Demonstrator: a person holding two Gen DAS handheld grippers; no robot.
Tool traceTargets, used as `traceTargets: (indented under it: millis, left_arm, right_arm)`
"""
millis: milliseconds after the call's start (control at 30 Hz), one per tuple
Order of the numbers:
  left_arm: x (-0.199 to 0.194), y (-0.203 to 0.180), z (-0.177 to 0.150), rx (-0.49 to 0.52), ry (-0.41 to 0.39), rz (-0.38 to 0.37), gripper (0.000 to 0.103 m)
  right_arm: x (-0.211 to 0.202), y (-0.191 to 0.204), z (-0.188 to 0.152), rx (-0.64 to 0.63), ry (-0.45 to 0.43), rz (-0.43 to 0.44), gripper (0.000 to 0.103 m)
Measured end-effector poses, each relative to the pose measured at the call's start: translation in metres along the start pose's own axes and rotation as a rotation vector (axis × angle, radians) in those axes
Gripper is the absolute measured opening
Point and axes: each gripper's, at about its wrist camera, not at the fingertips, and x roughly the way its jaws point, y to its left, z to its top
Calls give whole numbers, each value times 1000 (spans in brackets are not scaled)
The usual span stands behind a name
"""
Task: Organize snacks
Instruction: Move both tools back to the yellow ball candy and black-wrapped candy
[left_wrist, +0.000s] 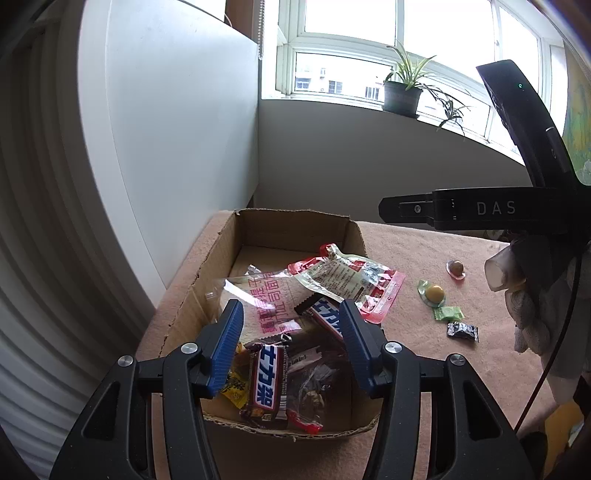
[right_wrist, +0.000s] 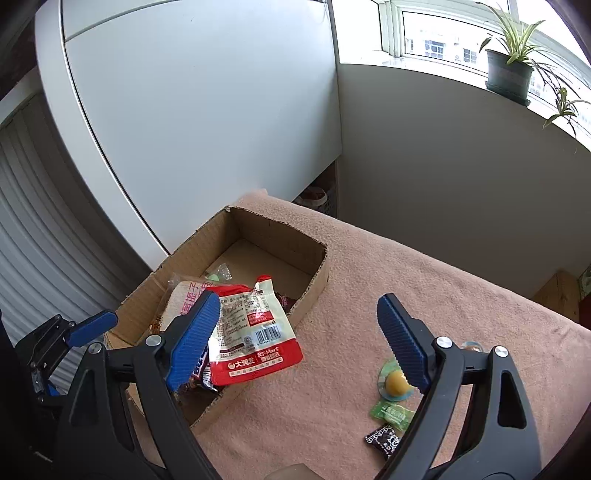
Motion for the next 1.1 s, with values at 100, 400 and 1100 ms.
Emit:
traceTargets:
  millis: [100, 400, 1100]
  left_arm:
    - [-4, -8, 0, -1, -6, -20, 53]
    - [-5, -53, -3, 29, -10, -117, 53]
    - [58, -136, -9, 94, 134, -266, 53]
  right_arm:
    - [-17, -21, -14, 2, -34, -38, 99]
    - [-45, -92, -67, 80, -6, -150, 99]
    - [-27, -94, -154, -7, 88, -18, 73]
